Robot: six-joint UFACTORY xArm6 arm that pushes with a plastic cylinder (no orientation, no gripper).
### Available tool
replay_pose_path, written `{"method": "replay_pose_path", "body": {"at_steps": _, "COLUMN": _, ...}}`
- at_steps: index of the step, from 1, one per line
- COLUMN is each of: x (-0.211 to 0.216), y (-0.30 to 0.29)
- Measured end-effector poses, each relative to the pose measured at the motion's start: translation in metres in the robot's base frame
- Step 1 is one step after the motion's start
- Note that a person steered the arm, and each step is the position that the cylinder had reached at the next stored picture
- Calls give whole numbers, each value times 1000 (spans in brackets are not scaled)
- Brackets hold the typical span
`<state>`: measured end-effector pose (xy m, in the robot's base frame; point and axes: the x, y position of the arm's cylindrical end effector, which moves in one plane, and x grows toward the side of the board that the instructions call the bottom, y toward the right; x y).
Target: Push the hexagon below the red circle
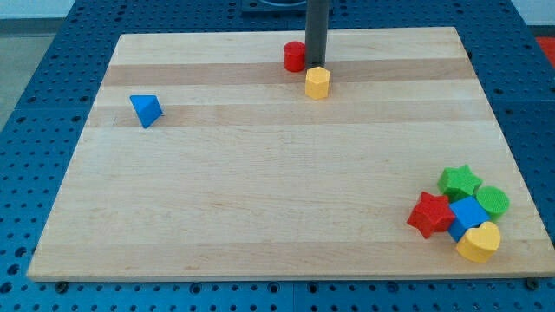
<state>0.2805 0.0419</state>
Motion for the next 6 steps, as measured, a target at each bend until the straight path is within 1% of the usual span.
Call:
{"method": "replay_pose_path", "body": {"at_steps": 1, "x": 0, "y": 30}}
{"method": "replay_pose_path", "body": {"at_steps": 2, "x": 10, "y": 72}}
{"method": "replay_pose_path", "body": {"at_steps": 3, "x": 42, "y": 47}}
{"method": "replay_pose_path", "body": {"at_steps": 4, "x": 45, "y": 45}}
{"method": "replay_pose_path", "body": {"at_steps": 6, "x": 50, "y": 6}}
